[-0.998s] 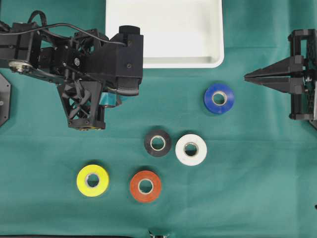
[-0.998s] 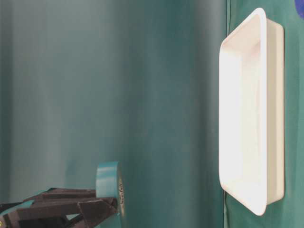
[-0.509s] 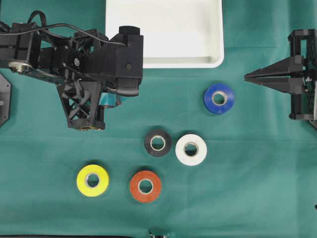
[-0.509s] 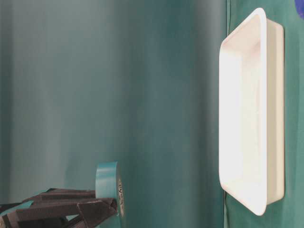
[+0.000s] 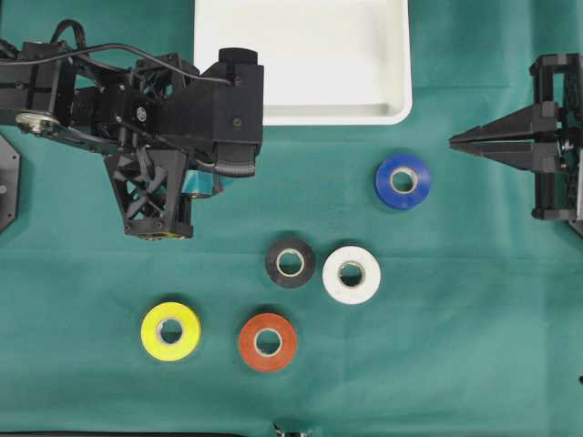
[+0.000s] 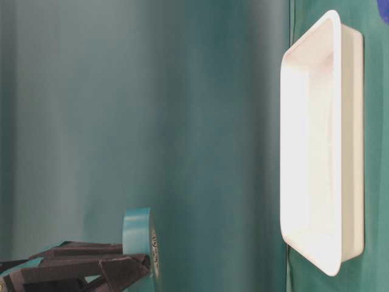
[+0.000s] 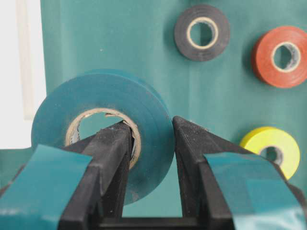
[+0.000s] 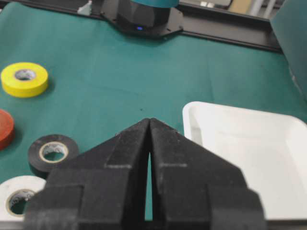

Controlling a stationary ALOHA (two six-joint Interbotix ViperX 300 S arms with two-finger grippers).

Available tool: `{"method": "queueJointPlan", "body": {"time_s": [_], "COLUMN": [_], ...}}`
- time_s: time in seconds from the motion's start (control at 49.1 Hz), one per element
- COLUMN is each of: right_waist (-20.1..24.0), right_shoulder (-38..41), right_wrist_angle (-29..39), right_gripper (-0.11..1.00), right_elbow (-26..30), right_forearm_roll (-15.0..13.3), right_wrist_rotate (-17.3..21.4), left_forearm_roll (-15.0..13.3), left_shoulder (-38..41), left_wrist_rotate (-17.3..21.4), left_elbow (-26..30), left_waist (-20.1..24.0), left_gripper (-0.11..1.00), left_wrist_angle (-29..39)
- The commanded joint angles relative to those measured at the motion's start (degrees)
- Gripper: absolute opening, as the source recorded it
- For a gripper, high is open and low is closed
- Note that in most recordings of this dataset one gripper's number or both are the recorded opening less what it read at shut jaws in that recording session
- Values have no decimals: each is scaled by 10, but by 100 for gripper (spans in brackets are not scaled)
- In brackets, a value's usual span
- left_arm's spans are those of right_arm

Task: Pick up the tape from a random location and place it into the white case.
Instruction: 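Close the left gripper on the teal roll and lift it, then carry the teal roll with the left gripper over the white tray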

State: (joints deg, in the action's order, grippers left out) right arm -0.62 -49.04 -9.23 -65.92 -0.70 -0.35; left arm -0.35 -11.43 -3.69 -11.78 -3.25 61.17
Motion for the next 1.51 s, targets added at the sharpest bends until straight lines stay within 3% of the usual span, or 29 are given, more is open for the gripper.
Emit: {"method": "queueJointPlan", "body": {"time_s": [0.0, 0.326, 0.631, 1.099, 1.486], "right_waist": [0, -1, 0, -2, -10], "right_shoulder": [1, 2, 1, 2, 2], "right_wrist_angle": [-3, -2, 8, 11, 11], "right_gripper": [0, 0, 0, 0, 0], "right_elbow": [10, 9, 9, 10, 10], "right_forearm_roll": [-1, -1, -1, -1, -1], "right_wrist_rotate": [1, 0, 1, -2, -2], "left_forearm_roll": [1, 6, 7, 7, 7], "left_shoulder": [-14, -11, -11, -11, -11], "left_wrist_rotate": [0, 3, 10, 60, 64], "left_elbow": [14, 10, -13, -22, -25], "left_waist": [-2, 17, 109, 231, 236], "left_gripper": [22, 22, 22, 22, 22], "left_wrist_angle": [-2, -7, -7, -7, -7]}}
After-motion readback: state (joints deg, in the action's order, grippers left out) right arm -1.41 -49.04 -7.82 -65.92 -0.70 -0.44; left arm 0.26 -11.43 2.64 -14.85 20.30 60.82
